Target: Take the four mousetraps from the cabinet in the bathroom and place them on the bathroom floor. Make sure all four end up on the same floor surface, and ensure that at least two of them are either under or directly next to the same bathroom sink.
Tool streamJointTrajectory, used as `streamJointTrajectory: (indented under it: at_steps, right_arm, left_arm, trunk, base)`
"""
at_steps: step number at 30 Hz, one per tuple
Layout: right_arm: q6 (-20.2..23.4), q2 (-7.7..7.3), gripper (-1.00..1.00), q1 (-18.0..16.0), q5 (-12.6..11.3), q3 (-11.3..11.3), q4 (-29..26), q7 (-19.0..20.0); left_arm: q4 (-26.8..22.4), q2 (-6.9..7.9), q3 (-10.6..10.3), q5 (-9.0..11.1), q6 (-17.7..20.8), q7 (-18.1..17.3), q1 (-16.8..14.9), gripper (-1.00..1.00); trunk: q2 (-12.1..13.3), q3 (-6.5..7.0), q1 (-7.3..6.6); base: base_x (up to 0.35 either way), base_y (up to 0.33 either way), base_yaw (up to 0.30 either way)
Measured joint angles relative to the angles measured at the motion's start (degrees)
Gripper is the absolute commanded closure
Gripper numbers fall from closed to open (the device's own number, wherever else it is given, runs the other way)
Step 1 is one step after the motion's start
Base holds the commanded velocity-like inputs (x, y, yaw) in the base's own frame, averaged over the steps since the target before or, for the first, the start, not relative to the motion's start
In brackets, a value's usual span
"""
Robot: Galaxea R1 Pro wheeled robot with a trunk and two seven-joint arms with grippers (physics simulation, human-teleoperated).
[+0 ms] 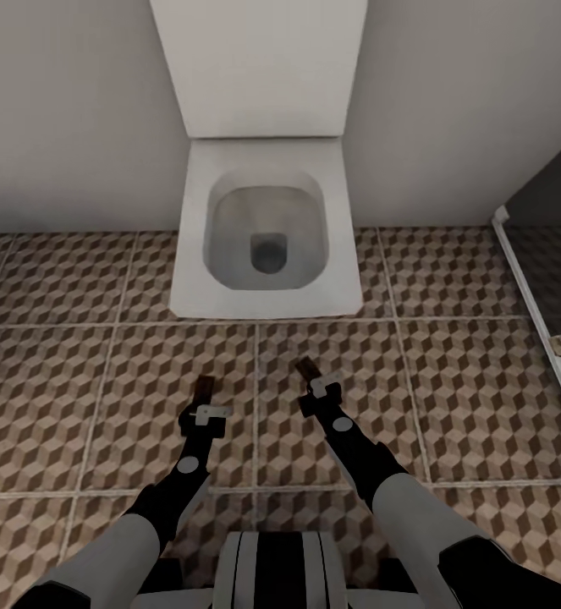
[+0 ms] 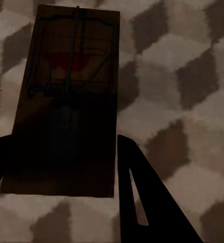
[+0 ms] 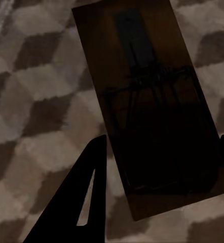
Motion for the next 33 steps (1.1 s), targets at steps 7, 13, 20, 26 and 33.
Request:
streamJointTrajectory:
  at_steps: [7, 13, 20, 26, 33]
  right_arm:
    - [0.0, 0.0, 1.0, 0.0, 0.0, 0.0, 0.0, 0.0]
    - [0.0, 0.01, 1.0, 0.0, 0.0, 0.0, 0.0, 0.0]
    - [0.0, 0.0, 1.0, 0.0, 0.0, 0.0, 0.0, 0.0]
    - [0.0, 0.0, 1.0, 0.0, 0.0, 0.0, -0.1, 0.0]
    - [0.0, 0.0, 1.0, 0.0, 0.0, 0.0, -0.1, 0.0]
  left_arm:
    - [0.1, 0.0, 0.0, 0.0, 0.1, 0.0, 0.0, 1.0]
    - [0.1, -0.01, 0.0, 0.0, 0.1, 0.0, 0.0, 1.0]
    - [0.2, -0.01, 0.0, 0.0, 0.1, 0.0, 0.0, 1.0]
    - [0.2, -0.01, 0.0, 0.0, 0.1, 0.0, 0.0, 1.0]
    - [0.2, -0.01, 0.0, 0.0, 0.1, 0.0, 0.0, 1.0]
  trunk:
    - [0.0, 0.0, 0.0]
    - [0.0, 0.0, 0.0]
    - [0.0, 0.0, 0.01]
    - [0.0, 0.0, 0.01]
    - [-2.0, -0.89, 1.11]
  base:
    - [0.049, 0.019, 0.0]
    - [0.094, -0.04, 0.0]
    - [0.009, -0.005, 0.0]
    - [0.0, 0.0, 0.0]
    - [0.0, 0.0, 0.0]
